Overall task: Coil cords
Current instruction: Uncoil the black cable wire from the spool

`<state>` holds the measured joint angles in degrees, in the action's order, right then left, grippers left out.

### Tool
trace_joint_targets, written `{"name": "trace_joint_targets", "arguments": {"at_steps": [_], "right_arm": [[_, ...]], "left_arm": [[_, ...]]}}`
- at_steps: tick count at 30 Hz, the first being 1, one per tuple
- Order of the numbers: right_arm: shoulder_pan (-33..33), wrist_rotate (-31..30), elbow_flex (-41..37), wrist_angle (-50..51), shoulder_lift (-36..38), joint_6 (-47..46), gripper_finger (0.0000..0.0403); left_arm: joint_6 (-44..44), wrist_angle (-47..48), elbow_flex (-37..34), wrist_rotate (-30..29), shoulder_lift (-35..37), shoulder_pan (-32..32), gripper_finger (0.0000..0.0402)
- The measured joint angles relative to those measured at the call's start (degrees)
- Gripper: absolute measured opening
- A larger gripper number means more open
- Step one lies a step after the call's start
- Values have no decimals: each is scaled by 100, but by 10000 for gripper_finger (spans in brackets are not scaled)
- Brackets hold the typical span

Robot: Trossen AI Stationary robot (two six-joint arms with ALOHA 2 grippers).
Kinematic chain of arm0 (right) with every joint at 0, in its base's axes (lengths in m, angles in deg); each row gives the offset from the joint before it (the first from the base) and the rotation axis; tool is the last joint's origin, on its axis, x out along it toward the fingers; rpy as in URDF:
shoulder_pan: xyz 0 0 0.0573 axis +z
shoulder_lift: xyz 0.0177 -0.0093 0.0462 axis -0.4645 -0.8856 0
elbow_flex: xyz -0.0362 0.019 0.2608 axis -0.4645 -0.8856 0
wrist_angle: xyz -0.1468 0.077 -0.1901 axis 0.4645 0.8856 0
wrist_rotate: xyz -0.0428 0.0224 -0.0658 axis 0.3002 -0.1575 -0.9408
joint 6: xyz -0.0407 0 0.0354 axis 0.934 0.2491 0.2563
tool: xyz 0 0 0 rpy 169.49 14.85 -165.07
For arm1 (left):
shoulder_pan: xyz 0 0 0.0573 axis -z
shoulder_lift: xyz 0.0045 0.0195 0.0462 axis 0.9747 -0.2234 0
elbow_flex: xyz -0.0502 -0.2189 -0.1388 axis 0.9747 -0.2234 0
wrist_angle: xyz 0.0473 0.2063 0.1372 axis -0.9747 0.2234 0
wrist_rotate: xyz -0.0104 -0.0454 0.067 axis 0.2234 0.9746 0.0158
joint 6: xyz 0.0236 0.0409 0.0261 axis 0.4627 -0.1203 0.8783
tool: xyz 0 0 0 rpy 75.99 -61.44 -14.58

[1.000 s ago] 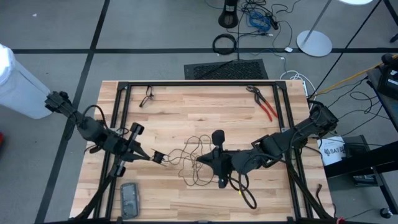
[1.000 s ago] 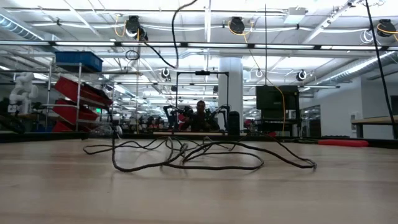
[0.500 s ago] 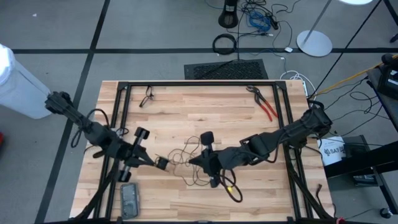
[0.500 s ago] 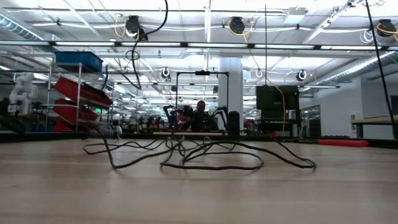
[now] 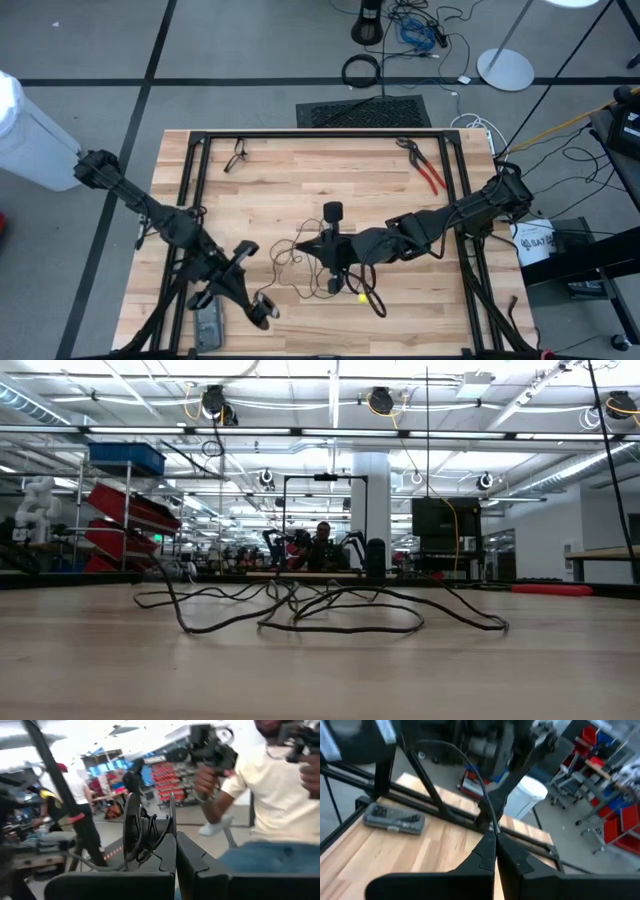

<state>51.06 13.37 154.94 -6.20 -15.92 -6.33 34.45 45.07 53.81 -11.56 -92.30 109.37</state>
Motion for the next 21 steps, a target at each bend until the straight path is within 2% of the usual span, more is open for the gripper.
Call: {"name": "trace_joint_targets", "arguments": {"at_steps": [9,13,21], "right_arm": [[416,21,0,-753,0,794,0],[612,-15,0,-1051,0,1059,0],[1060,-1001,87,-1064,114,1632,0]], "left_arm": [[-16,609,0,75,-118,-154,0],[-81,1031,0,-228,-118,-191,0],[-160,1499,0,-1057,-28,-200,0]]}}
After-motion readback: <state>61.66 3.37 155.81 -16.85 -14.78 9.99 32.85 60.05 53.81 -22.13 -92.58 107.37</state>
